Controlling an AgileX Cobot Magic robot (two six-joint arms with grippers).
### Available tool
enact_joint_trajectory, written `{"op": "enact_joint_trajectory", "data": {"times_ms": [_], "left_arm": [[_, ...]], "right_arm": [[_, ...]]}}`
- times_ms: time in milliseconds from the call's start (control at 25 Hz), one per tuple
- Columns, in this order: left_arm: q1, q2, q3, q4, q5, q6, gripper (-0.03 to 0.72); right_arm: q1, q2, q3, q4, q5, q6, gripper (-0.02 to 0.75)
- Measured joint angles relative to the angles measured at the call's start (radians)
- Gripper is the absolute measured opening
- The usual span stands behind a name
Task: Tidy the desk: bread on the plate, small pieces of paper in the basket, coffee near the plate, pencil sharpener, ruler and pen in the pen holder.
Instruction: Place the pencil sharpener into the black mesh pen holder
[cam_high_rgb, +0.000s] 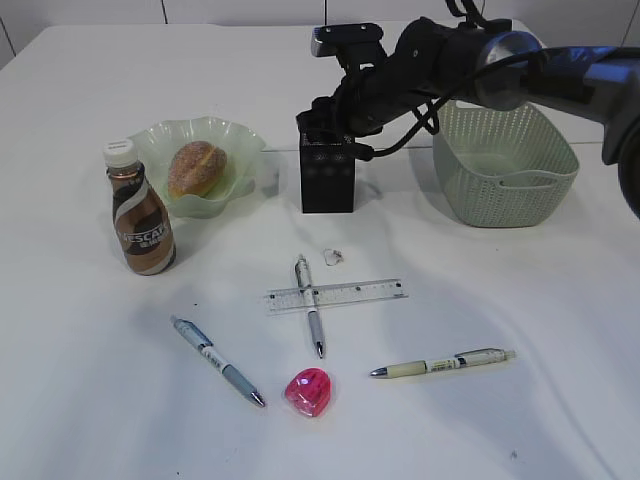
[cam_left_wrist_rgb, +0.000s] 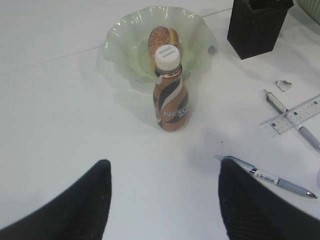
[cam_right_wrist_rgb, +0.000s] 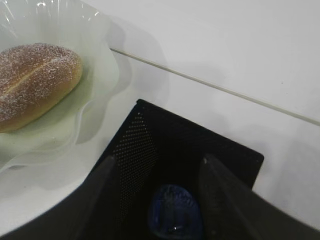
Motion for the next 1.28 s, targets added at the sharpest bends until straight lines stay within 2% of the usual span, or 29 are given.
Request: {"op": "enact_joint_trajectory", "data": {"times_ms": [360,520,840,880,1000,1080,1280], "left_arm": [[0.000,0.000,0.000,0.000,0.000,0.000,0.474],[0.000,0.000,0.000,0.000,0.000,0.000,0.474],[0.000,0.000,0.000,0.000,0.000,0.000,0.474],[0.000,0.000,0.000,0.000,0.000,0.000,0.474],[0.000,0.000,0.000,0.000,0.000,0.000,0.474],[0.000,0.000,0.000,0.000,0.000,0.000,0.474],[0.000,0.000,0.000,-0.002,0.014,0.000,0.474]], "right_arm": [[0.000,0.000,-0.090,0.004,0.056,0.000,0.416],[0.000,0.000,-0.139,0.004,0.126,0.000,0.417],[0.000,0.000,-0.288,-0.014,0.406,0.000,0.412],[0.000,0.000,-0.333,-0.027,0.486,0.000,0.412],[0.000,0.000,-0.376,-0.041,0.574,0.000,0.412],[0.000,0.000,-0.437,-0.067,0.699,0.010,0.409],[0.000,-0.072,-0.417,-0.145,0.733,0.108,0.407]]}}
